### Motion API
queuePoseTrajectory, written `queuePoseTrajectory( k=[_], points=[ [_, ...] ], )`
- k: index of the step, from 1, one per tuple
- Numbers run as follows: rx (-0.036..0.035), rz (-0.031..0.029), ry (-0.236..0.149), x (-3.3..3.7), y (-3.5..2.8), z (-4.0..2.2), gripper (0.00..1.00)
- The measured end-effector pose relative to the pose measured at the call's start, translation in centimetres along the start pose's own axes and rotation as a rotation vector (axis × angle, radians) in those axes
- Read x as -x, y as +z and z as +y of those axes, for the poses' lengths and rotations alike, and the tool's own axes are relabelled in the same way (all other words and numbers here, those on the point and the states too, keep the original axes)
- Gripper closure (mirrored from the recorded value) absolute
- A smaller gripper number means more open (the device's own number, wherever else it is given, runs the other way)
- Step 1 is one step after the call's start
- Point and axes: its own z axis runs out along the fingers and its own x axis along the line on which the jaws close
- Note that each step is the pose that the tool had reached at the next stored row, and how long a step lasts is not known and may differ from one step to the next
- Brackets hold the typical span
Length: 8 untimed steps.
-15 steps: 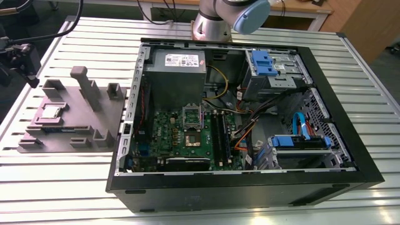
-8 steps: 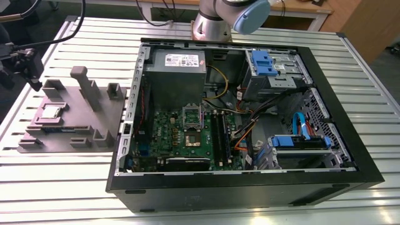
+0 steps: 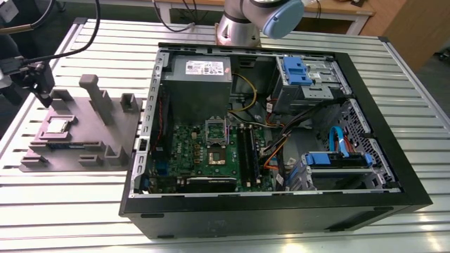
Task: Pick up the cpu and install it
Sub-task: 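Pick up the cpu and move it towards the insertion slot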
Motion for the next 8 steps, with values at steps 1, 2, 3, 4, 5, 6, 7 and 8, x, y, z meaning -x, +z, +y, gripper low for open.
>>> queuePoseTrajectory(
  k=[1, 2, 3, 4, 5, 6, 7, 8],
  points=[
    [0.0, -0.0021, 0.0, 0.02, 0.14, -0.01, 0.37],
    [0.0001, -0.0038, 0.0, 0.02, 0.27, -0.01, 0.37],
    [0.0001, -0.0056, -0.003, 0.03, 0.36, -0.02, 0.31],
    [-0.0001, -0.0072, -0.008, 0.03, 0.43, -0.02, 0.31],
    [0.0002, -0.009, -0.013, 0.02, 0.49, -0.02, 0.31],
    [0.0021, -0.0109, -0.016, 0.02, 0.54, -0.01, 0.31],
    [0.0066, -0.0128, -0.017, 0.02, 0.58, -0.03, 0.31],
    [0.0111, -0.0144, -0.018, 0.02, 0.63, -0.05, 0.31]
  ],
)
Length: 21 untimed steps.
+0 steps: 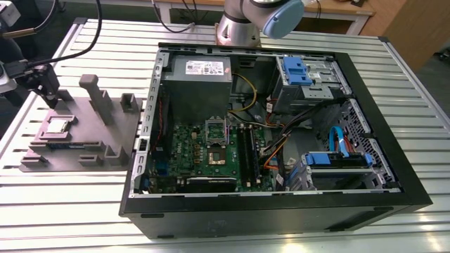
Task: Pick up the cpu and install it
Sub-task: 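Pick up the cpu and move it towards the insertion slot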
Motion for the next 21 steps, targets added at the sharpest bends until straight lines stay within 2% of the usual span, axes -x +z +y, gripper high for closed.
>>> queuePoseTrajectory(
  k=[1, 2, 15, 21],
  points=[
    [0.0054, -0.0018, 0.0, 0.0, 0.05, -0.02, 0.31],
    [0.0075, -0.0038, 0.0, 0.0, 0.15, -0.02, 0.31],
    [0.0088, -0.0044, 0.0, -0.01, 2.45, -0.08, 0.31],
    [0.0089, -0.0043, 0.0, -0.01, 2.63, -0.08, 0.31]
  ],
)
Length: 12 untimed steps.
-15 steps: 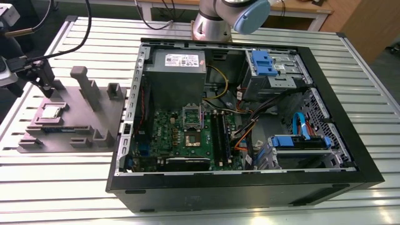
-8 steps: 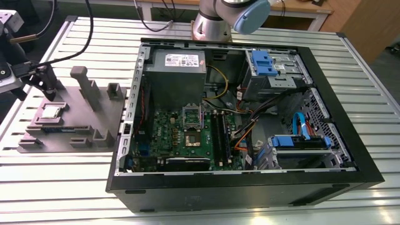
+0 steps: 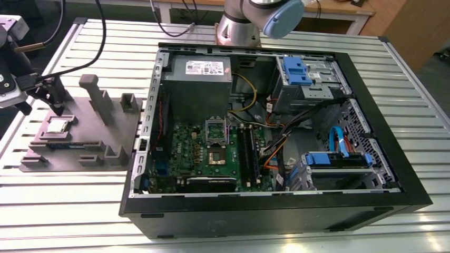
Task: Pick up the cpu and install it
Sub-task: 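Pick up the cpu and move it towards the insertion slot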
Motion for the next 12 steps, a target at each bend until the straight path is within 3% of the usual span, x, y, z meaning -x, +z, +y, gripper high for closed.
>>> queuePoseTrajectory(
  k=[12],
  points=[
    [0.002, -0.0002, 0.003, 0.27, 1.91, -0.13, 0.31]
  ],
)
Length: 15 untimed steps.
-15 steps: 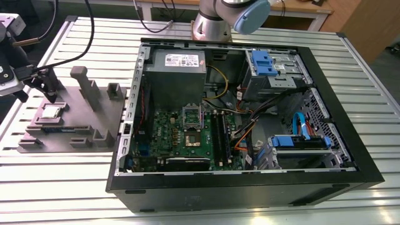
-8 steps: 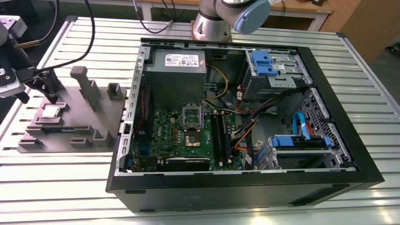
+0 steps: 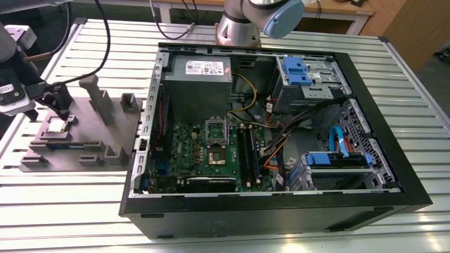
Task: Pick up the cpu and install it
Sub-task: 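Pick up the cpu and move it towards the insertion slot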
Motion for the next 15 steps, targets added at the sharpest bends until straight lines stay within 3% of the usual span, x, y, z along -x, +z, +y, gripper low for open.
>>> queuePoseTrajectory(
  k=[7, 15],
  points=[
    [-0.0002, -0.0006, 0.024, 0.0, 0.89, -0.04, 0.31],
    [-0.0002, -0.0003, 0.014, -0.01, 1.81, -0.16, 0.31]
  ],
)
